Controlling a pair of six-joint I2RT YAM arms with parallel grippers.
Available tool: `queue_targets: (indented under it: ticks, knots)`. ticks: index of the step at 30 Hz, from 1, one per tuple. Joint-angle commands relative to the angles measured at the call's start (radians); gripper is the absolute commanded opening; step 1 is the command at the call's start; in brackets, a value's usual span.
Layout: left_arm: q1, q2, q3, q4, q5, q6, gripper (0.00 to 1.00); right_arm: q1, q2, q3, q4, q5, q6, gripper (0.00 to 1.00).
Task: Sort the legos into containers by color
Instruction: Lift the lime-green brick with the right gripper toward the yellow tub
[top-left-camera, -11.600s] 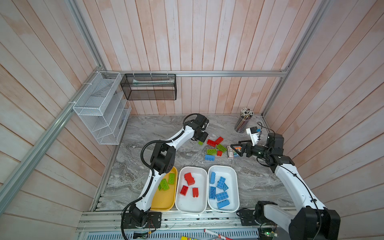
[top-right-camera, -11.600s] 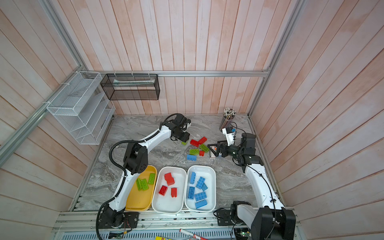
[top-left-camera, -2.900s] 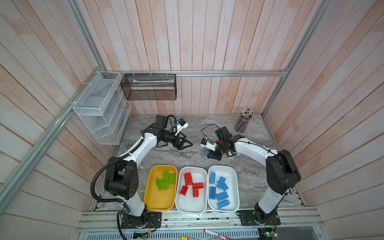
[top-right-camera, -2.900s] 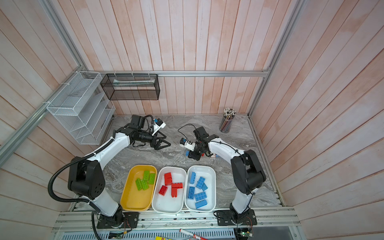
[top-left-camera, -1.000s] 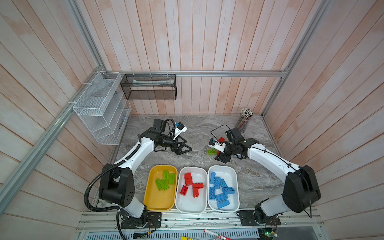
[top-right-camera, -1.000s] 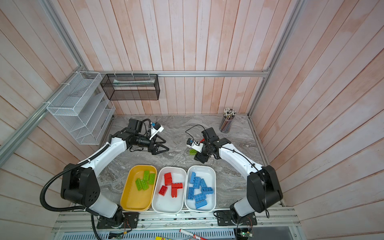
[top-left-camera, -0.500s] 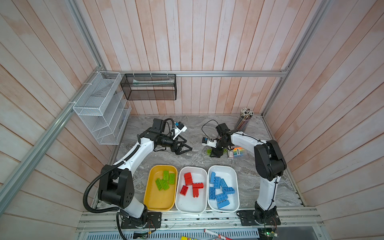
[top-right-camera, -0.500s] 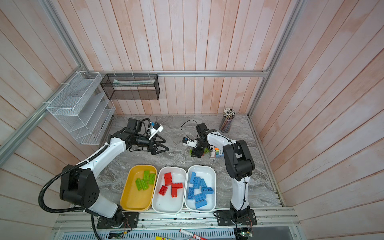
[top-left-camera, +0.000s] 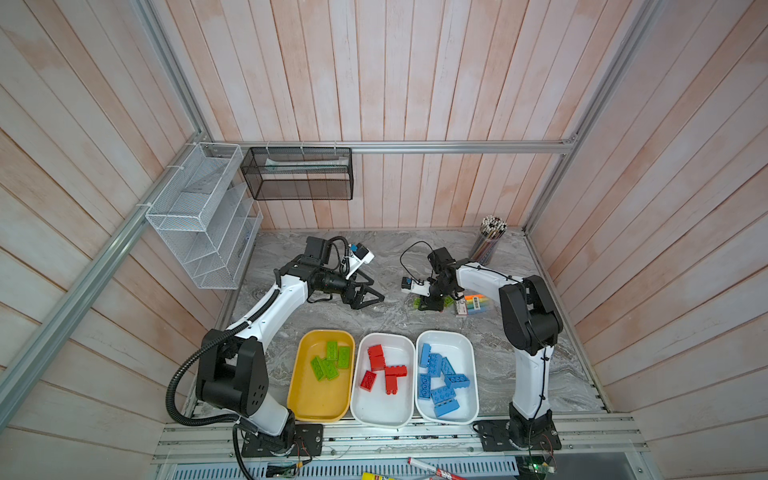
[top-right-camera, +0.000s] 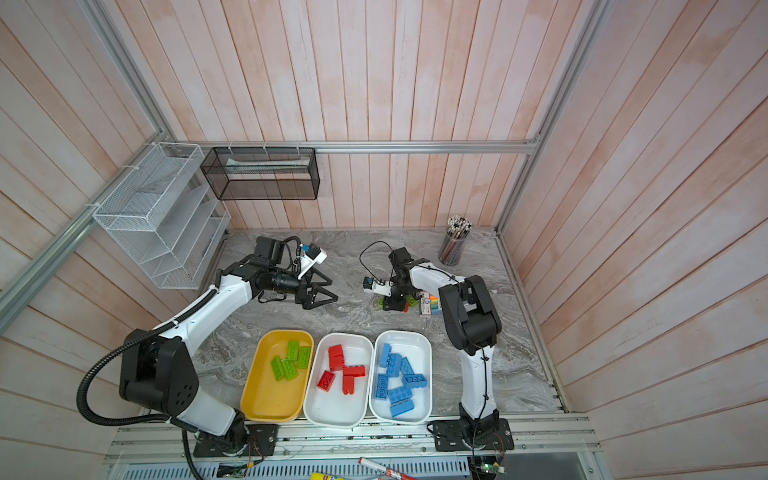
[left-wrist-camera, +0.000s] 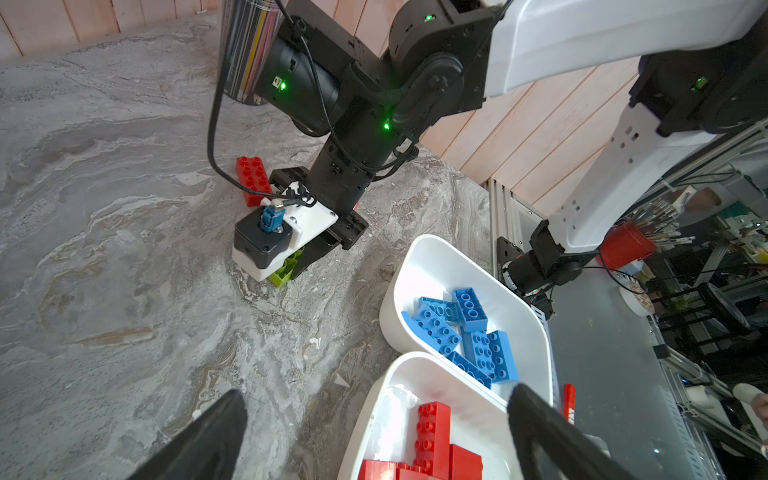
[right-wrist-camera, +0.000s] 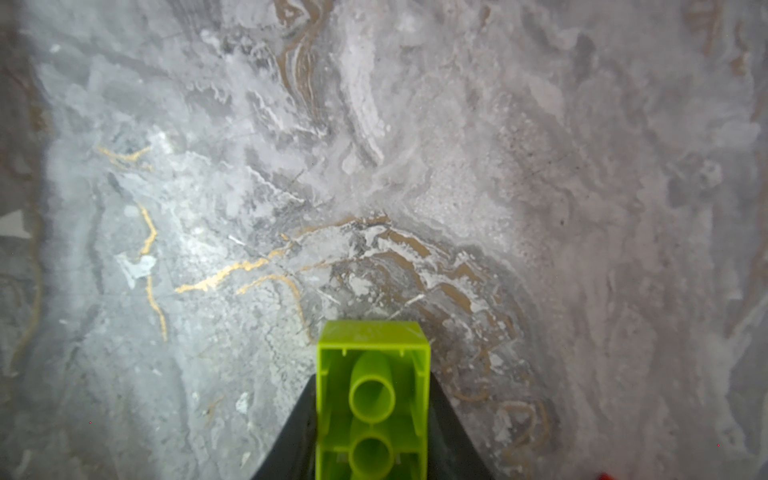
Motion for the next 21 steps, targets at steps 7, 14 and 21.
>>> queue_targets:
  ticks: [7, 14, 21]
  knots:
    - [0.008, -0.023, -0.007, 0.001, 0.004, 0.018, 1.0, 0.023, -0.353, -0.123, -0.021, -0.02, 0.123, 0.26]
    - [0.009, -0.029, -0.016, 0.008, 0.008, 0.017, 1.0, 0.112, -0.695, -0.337, -0.156, 0.04, 0.21, 0.26]
    - [0.009, -0.031, -0.02, 0.006, 0.003, 0.019, 1.0, 0.213, -0.902, -0.509, -0.296, 0.079, 0.295, 0.26]
